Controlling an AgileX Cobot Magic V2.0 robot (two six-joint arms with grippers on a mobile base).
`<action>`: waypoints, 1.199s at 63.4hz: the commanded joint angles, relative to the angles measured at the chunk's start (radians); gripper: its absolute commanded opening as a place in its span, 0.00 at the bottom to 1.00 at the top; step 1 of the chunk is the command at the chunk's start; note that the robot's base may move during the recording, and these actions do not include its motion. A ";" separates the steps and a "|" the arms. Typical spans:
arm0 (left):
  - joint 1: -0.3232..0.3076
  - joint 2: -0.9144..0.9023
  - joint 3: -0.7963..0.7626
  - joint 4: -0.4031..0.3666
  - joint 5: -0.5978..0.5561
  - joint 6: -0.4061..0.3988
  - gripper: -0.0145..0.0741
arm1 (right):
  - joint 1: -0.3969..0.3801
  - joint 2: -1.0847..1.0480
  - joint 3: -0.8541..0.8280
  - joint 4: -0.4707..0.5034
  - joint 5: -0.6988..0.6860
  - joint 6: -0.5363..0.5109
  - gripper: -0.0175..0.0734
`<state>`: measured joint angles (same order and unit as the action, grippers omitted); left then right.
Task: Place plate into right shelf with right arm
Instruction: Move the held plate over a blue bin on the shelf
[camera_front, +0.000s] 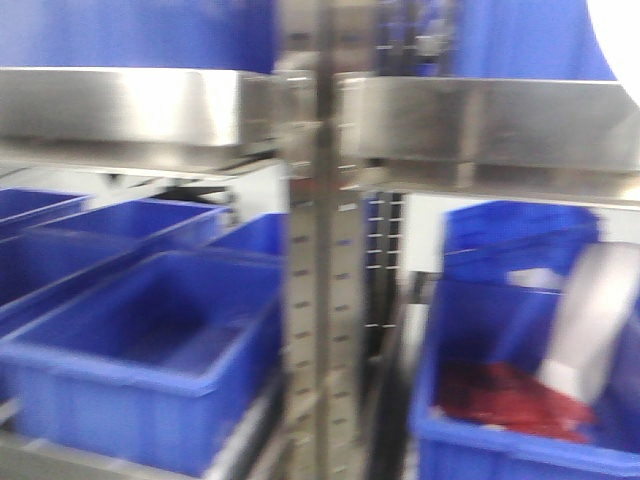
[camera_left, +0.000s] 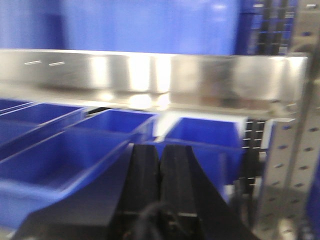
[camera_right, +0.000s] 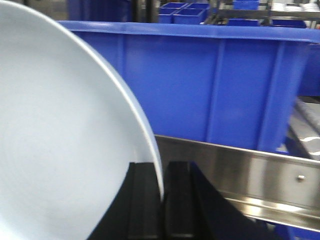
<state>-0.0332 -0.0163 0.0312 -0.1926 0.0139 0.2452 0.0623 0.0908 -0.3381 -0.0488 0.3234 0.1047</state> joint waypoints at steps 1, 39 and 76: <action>-0.006 -0.006 0.010 -0.006 -0.088 -0.001 0.11 | -0.004 0.010 -0.031 -0.009 -0.090 -0.006 0.25; -0.006 -0.006 0.010 -0.006 -0.088 -0.001 0.11 | -0.004 0.010 -0.031 -0.009 -0.090 -0.006 0.25; -0.006 -0.006 0.010 -0.006 -0.088 -0.001 0.11 | -0.004 0.010 -0.031 -0.009 -0.111 -0.006 0.25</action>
<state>-0.0332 -0.0163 0.0312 -0.1926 0.0139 0.2452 0.0623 0.0908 -0.3381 -0.0488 0.3216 0.1047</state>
